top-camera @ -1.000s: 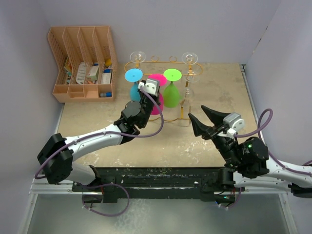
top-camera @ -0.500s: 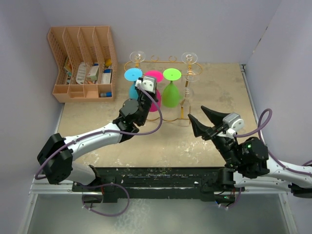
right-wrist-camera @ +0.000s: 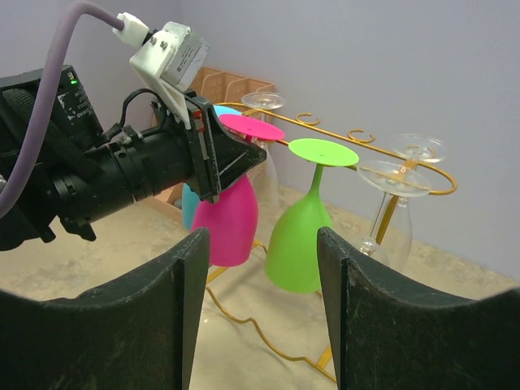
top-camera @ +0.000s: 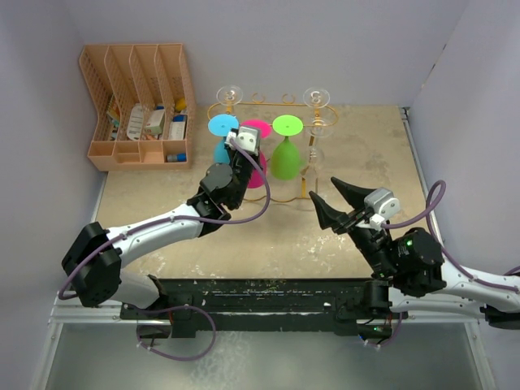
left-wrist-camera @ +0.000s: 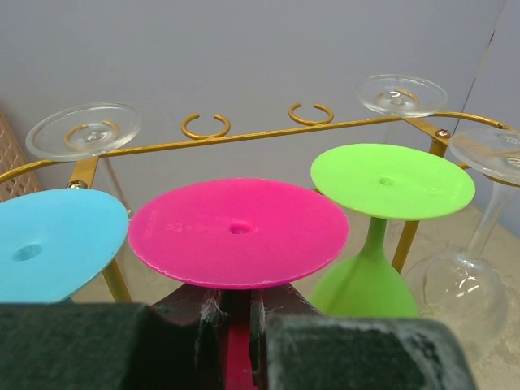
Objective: Place the wine glass upside down on the wine glass rack
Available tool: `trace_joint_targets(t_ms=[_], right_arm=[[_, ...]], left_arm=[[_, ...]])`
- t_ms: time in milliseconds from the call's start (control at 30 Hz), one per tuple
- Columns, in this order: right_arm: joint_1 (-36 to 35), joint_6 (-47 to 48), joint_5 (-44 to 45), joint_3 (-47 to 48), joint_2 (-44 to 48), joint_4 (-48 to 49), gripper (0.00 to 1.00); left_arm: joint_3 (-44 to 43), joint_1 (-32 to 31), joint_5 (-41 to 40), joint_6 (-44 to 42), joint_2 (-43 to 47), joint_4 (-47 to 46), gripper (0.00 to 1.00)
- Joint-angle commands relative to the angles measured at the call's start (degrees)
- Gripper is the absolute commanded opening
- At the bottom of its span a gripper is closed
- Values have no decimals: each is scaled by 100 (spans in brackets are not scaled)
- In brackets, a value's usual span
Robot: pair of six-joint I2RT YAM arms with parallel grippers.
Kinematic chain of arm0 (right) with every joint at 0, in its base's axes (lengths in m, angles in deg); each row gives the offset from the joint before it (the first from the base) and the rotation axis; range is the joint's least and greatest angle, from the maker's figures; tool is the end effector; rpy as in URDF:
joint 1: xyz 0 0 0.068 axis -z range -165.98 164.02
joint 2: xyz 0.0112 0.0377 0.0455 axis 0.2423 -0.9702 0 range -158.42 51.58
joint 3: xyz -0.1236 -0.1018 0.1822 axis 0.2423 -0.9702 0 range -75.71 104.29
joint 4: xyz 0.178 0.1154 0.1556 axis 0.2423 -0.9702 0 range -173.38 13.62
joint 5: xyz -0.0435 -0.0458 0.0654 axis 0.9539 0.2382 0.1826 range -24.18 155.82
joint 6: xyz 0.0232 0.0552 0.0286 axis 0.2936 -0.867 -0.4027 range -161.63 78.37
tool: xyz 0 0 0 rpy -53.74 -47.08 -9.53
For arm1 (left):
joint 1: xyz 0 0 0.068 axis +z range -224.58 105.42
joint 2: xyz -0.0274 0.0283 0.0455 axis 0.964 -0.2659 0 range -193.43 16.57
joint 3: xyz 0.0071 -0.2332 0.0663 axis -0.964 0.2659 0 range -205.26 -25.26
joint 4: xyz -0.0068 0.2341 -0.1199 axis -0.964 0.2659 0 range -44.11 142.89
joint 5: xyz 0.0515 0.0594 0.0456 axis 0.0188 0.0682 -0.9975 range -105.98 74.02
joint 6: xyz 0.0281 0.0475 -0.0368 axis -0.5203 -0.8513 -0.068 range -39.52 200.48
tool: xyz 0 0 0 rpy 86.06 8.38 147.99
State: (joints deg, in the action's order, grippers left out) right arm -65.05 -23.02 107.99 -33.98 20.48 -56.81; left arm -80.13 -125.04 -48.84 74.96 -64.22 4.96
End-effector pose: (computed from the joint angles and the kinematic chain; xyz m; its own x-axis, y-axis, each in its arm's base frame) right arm 0.0631 0.1405 0.3949 0.2875 0.2416 -0.9268 -0.5549 0.8307 0.0444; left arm 0.2417 -0.2479 0.3197 0.1943 -0.1084 -0.9749 0.2968 0.9538 -0.0469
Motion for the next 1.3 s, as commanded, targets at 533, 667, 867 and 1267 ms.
trace_joint_targets(t_ms=[533,667,867,1267], right_arm=[[-3,-34,-174,10,169,38,59],[-4,-40,-200,10,212,-30,59],[-3,-40,-201,-22,243,-61,59],[-3,-50,-175,31,171,-111,59]], left_arm=[[-381,39,-47,237,-293,-16,0],[-416,62,-67,232,-362,-51,9],[-465,62,-77,247,-375,10,15],[-420,54,-45,272,-91,163,38]])
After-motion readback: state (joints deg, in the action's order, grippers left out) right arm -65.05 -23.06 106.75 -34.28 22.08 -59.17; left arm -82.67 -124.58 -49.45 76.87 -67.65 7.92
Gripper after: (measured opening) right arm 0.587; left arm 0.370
